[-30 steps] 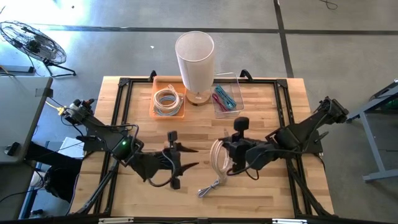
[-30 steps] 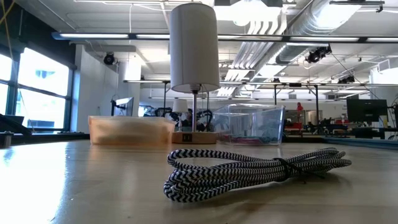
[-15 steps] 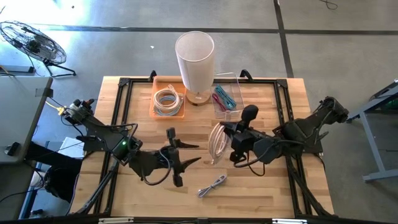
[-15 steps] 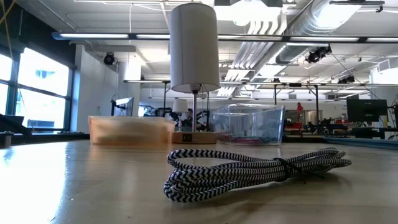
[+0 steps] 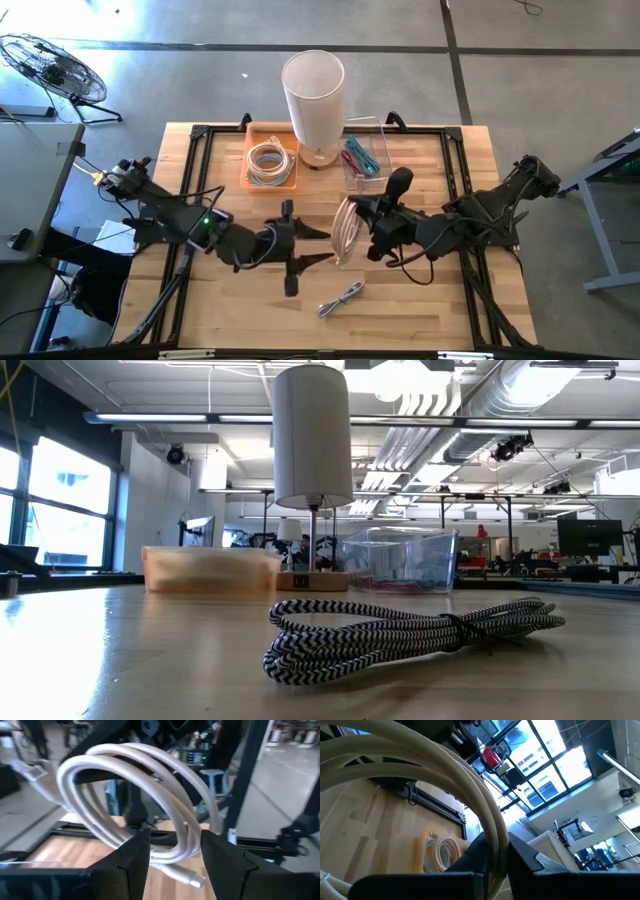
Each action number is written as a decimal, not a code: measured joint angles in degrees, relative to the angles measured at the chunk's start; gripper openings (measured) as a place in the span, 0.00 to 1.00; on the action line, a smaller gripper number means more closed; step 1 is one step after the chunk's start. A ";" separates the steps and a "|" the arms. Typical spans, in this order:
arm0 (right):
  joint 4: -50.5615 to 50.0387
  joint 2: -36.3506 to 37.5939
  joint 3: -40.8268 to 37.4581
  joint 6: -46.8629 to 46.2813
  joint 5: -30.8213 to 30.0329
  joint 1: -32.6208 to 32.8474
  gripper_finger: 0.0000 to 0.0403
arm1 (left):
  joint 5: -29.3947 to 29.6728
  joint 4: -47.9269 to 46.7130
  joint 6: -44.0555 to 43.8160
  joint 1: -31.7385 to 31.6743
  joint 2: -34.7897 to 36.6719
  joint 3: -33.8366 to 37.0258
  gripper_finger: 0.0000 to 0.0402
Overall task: Pick & Place USB Port
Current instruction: Put the light brown HDMI cable into the orange bin
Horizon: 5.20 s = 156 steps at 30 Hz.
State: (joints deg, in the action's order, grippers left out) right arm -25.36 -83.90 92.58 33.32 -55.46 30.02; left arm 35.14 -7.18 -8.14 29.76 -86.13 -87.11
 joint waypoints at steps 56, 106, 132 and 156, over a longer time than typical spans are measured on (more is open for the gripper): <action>-0.57 1.69 0.00 3.06 -16.16 2.04 0.38 | -0.49 -8.09 13.98 -5.01 3.89 -0.07 0.02; -38.29 22.16 -0.13 -42.29 -9.81 13.67 0.36 | -23.80 -75.68 48.32 -45.46 2.71 1.23 0.02; -39.82 22.91 -0.13 -43.01 -2.43 3.31 0.36 | -26.71 -53.10 63.41 -63.57 2.67 17.42 0.02; -39.76 22.88 -0.11 -43.60 -1.34 -0.52 0.35 | -33.18 -48.61 64.89 -66.89 2.64 17.44 0.06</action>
State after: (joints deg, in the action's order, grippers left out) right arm -65.12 -61.01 92.47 -10.28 -56.80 29.50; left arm 1.96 -55.80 56.75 -37.12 -83.48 -69.67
